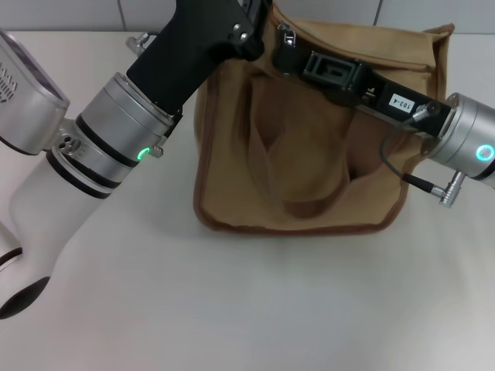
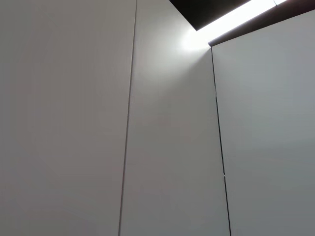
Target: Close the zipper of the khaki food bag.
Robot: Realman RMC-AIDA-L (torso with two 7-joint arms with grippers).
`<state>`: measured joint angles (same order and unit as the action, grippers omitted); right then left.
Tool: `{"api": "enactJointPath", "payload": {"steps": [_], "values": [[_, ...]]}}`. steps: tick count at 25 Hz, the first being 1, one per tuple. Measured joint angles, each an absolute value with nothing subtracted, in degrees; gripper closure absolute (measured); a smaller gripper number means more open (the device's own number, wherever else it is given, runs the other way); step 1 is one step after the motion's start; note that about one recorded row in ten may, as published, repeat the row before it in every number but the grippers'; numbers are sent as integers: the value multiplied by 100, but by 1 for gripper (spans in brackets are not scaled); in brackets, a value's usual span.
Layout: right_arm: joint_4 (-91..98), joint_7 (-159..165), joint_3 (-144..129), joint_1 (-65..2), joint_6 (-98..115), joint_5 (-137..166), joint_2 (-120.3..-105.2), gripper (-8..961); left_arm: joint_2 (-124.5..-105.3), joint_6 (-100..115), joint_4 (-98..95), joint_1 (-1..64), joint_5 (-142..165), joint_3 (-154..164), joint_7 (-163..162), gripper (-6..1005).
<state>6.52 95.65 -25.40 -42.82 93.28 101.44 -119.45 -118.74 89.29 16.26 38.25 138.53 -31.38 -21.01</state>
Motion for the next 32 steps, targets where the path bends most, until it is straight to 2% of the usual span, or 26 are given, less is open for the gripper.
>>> {"api": "enactJointPath", "payload": {"steps": [18, 29, 32], "values": [[1019, 9671, -2523, -3673, 9447, 10118, -11917, 947, -11840, 8924, 1511, 3287, 13856, -3817, -2100, 888], [1479, 9895, -2431, -2789, 9512, 10114, -11898, 950, -11844, 8921, 1429, 3249, 13806, -3832, -2100, 882], [1543, 9923, -2282, -2568, 9569, 10111, -11850, 950, -11846, 8894, 1418, 3247, 13804, -3838, -2100, 881]]}}
